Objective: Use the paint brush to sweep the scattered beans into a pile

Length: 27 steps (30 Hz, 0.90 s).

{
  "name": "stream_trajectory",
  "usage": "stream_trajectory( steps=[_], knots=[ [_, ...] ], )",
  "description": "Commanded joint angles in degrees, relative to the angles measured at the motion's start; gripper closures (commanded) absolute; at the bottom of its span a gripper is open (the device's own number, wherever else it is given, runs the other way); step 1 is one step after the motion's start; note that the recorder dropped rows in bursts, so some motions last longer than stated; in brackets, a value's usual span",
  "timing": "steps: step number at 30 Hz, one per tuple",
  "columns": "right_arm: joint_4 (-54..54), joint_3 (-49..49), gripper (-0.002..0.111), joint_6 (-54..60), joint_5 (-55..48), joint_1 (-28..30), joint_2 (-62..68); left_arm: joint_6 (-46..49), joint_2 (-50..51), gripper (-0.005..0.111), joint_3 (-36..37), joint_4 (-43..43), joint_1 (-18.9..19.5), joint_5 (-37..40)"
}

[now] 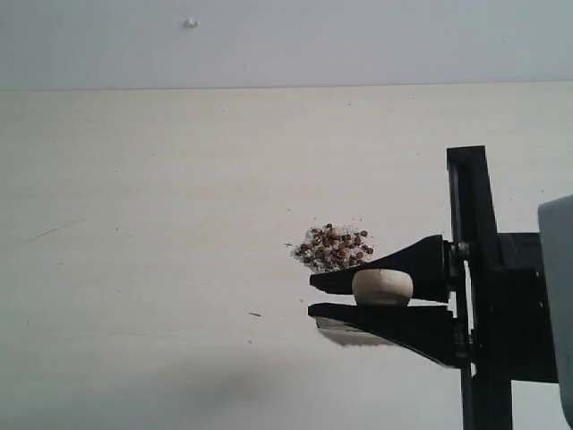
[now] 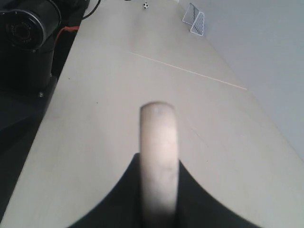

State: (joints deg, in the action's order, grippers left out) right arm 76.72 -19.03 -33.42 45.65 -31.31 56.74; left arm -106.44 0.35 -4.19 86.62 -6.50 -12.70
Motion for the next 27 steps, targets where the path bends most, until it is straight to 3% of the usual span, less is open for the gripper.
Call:
stream_trajectory(
  steps=[1, 6, 12, 27],
  knots=[
    [-6.03, 0.32, 0.108, 7.87, -6.19, 0.16, 0.2, -0.18, -0.35, 0.107, 0.29, 0.23, 0.05, -0.02],
    [-19.71, 0.22, 0.108, 22.88, -21.36, 0.16, 0.2, -0.18, -0.35, 0.107, 0.29, 0.23, 0.05, -0.02],
    [-21.42, 0.22, 0.108, 23.75, -33.41, 0.16, 0.07, -0.18, -0.35, 0.107, 0.29, 0.23, 0.05, -0.02],
    [-21.42, 0.22, 0.108, 23.65, -33.69, 0.16, 0.07, -0.18, -0.35, 0.107, 0.29, 0.23, 0.05, -0.02]
  ],
)
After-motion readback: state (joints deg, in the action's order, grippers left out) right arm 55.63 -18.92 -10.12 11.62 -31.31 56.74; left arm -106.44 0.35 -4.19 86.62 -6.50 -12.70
